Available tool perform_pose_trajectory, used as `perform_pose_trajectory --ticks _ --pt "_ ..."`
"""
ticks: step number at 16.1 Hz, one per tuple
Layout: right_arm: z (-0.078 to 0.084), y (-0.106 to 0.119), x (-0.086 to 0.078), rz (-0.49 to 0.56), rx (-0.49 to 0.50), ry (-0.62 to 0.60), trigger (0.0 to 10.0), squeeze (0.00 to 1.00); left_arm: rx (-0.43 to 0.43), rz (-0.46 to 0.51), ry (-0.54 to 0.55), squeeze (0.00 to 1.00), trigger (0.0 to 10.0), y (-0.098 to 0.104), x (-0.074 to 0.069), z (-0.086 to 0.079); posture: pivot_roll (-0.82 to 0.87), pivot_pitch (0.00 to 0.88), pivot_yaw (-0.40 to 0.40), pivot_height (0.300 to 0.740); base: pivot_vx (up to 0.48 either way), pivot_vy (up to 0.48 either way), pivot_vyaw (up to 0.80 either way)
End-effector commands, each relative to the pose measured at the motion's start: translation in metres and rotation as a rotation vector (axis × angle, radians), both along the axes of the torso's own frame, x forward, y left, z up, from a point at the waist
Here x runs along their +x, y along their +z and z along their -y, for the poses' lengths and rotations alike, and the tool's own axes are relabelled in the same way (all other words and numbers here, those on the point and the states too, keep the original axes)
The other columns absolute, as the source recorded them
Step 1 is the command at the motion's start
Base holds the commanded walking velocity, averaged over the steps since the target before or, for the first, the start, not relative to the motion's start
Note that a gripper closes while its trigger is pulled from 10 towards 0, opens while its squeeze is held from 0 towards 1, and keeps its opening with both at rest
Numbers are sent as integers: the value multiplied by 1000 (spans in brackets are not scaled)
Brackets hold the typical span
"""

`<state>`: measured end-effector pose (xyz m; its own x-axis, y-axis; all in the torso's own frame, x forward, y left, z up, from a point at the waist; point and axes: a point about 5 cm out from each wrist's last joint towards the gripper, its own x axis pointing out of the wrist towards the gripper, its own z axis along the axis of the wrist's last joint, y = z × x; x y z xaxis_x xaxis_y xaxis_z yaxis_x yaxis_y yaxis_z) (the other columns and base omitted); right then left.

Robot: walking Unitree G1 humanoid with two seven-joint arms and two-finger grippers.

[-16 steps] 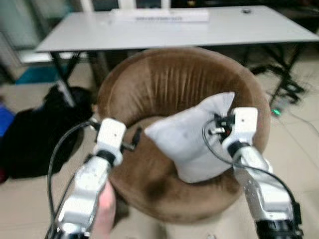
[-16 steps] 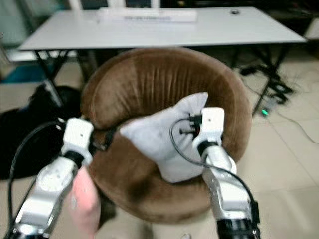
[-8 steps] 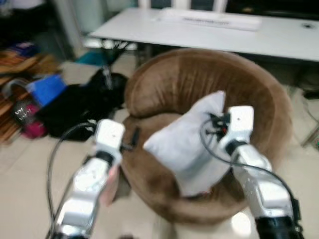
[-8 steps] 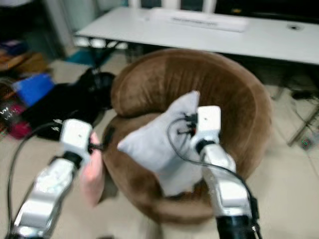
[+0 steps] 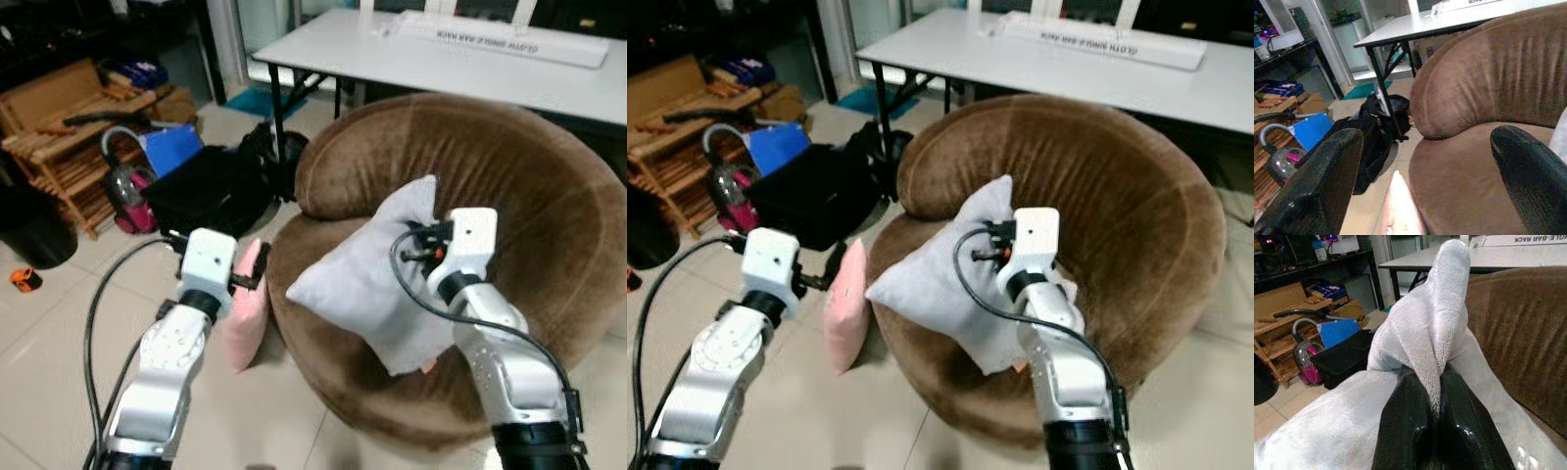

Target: Move the pillow to the sofa from floor

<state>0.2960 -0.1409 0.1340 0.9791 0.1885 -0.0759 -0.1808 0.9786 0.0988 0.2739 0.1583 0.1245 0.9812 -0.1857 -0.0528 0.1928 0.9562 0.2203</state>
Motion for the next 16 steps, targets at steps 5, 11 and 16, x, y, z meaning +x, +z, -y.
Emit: perform_pose_trajectory --ticks 5,11,16 --pt "2 16 4 68 6 -12 10000 0 -36 26 -15 0 10000 5 3 2 -15 0 35 740 113 0 -384" --pt "2 17 7 69 7 -20 10000 0 -41 25 -10 0 10000 5 3 1 -6 0 29 740 314 0 0" --pt "3 16 7 67 11 -28 10000 0 -47 23 -13 0 10000 5 3 1 -8 0 27 740 317 0 0"
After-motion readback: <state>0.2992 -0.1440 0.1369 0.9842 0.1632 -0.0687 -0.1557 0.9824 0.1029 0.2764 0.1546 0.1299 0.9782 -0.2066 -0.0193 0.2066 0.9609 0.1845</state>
